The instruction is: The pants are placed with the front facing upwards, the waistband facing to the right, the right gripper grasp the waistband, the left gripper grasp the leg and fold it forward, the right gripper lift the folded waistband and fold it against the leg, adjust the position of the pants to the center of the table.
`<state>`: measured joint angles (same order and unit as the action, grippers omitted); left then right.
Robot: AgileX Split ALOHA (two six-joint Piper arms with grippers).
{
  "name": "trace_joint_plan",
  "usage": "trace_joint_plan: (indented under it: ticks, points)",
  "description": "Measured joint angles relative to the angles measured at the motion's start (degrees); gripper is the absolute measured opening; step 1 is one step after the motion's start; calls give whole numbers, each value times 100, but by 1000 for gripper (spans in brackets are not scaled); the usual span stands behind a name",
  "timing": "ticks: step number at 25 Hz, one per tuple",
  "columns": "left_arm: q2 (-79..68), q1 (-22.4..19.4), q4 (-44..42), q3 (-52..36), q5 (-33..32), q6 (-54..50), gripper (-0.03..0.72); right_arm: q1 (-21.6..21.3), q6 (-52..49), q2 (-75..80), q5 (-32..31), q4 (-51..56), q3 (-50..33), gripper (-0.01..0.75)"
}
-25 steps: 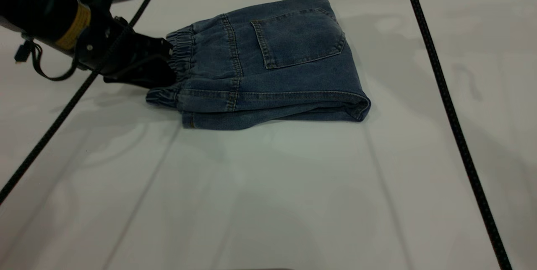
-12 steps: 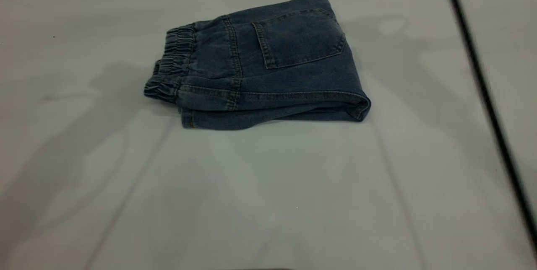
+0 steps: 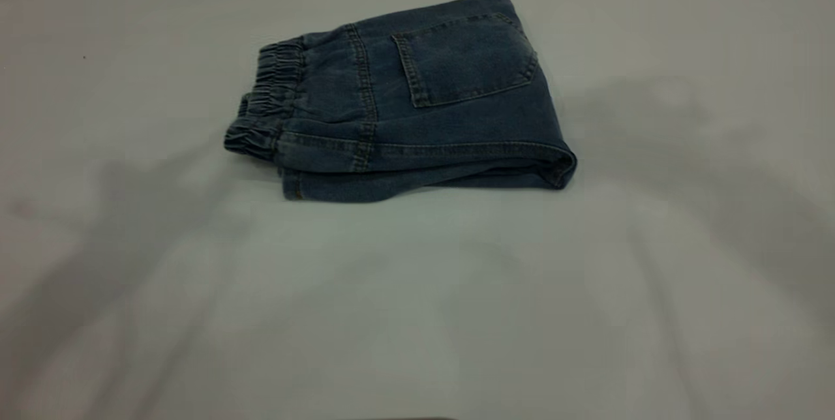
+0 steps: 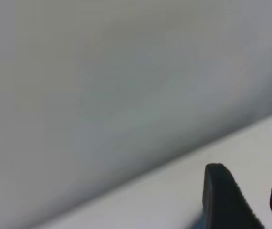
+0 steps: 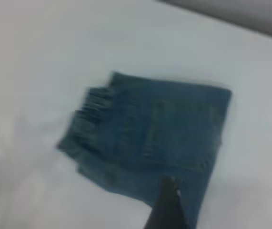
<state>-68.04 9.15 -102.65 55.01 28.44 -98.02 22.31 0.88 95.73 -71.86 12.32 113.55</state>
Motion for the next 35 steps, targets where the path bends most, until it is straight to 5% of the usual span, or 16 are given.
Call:
trace_joint_plan:
  ticks: [8,19,27,35]
  points:
    - [1024,0,0,0,-69,406,240,0,298,-2343,-45,54,-1746,501]
    - [1844,0,0,-433,-211,997,240,0,314,-5725,-61,-87,-5351,479]
    - [2762,0,0,-1122,-274,1041,240,0,308,-7797,543,-271,-7863,479]
    - [3676,0,0,-1780,-339,792,240,0,296,-8931,648,-301,-8637,478]
